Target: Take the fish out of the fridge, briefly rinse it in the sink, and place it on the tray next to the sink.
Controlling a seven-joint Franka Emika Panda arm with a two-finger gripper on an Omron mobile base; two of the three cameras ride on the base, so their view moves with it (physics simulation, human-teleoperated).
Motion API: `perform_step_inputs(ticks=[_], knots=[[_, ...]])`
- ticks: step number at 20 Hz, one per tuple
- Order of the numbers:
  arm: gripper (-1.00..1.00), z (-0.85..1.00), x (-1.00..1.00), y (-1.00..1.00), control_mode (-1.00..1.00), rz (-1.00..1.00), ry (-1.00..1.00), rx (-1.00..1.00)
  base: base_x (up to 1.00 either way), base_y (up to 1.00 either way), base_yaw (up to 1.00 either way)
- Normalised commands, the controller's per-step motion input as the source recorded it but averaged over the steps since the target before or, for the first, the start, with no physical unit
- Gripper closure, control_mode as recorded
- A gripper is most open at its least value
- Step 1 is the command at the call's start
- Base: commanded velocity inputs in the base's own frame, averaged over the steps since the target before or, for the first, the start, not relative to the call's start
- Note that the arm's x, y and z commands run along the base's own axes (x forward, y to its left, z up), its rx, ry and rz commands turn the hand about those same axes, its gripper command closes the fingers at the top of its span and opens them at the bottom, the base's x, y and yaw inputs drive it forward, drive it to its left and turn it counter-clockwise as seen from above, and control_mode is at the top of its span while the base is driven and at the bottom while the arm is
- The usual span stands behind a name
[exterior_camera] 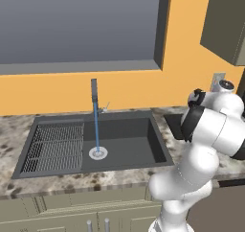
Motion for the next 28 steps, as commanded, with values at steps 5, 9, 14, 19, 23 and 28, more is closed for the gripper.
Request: perform_step_inputs(ticks=[5,9,14,19,23,28], knots=[[1.00,-0.54,0.01,-0.01,-1.00,0.00,-0.01,-0.03,0.00,0.00,0.00],[1.00,-0.29,0.24,0.00,-1.00,0.00,-0.02,-0.01,0.00,0.00,0.00],[1.00,-0.11,0.37,0.00,-1.00,0.00,0.00,0.00,0.00,0.00,0.00],[1.00,-0.17,0.30,0.00,-1.00,0.00,0.00,0.00,0.00,0.00,0.00],[-1.00,-0.02,0.00,0.00,-1.00,0.00,-0.01,-0.01,0.00,0.00,0.00],[-1.00,0.26,0.00,0.03,-1.00,-0.06,0.00,0.00,0.00,0.00,0.00]])
